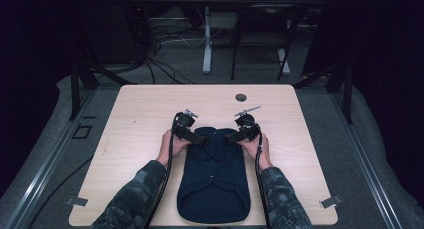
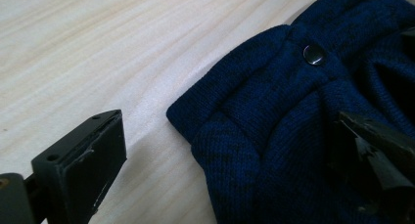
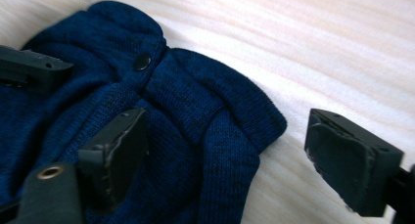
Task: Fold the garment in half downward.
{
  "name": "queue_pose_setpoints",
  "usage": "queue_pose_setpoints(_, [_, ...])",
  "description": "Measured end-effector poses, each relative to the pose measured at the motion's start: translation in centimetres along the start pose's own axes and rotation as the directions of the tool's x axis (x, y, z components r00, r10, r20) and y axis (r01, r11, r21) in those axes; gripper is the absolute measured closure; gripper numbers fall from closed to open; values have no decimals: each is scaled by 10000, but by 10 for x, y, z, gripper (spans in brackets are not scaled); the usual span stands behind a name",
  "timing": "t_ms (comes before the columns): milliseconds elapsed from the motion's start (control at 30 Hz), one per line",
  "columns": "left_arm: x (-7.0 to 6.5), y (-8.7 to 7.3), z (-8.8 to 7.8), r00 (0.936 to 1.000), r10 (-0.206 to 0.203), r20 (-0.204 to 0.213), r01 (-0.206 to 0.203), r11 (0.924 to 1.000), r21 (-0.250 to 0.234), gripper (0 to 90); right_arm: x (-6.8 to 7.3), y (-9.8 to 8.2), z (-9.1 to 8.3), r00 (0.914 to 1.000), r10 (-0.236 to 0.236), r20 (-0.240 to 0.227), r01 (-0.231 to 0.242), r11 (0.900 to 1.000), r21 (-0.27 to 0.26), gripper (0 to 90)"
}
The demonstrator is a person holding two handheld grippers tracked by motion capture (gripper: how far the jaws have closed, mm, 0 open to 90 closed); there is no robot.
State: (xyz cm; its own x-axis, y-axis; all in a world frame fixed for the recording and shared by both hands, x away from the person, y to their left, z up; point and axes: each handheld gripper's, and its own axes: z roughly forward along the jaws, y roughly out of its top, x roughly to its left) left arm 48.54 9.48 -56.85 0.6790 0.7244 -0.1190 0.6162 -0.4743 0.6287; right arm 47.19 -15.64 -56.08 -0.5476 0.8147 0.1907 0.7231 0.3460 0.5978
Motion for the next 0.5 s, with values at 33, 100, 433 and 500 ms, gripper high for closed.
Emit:
queue_pose_setpoints(33, [0, 0, 0, 10000, 0, 0, 0, 10000, 0, 22, 0, 0, 2, 10000, 30, -15, -30, 10000, 73, 204])
queue_pose_setpoints(100, [1, -1, 2, 10000, 22, -16, -22, 9999, 139, 38, 0, -1, 6, 10000, 94, -12, -93, 9998, 190, 241])
queue_pose_setpoints(433, [-5, -3, 6, 9983, 496, -302, -485, 9983, 336, 70, 5, -1, 7, 9986, -536, -23, 536, 9981, 298, 458])
queue_pose_setpoints(500, [-7, -3, 5, 9979, 567, -317, -557, 9979, 317, 98, 6, -1, 7, 9984, -542, -171, 546, 9981, 287, 509])
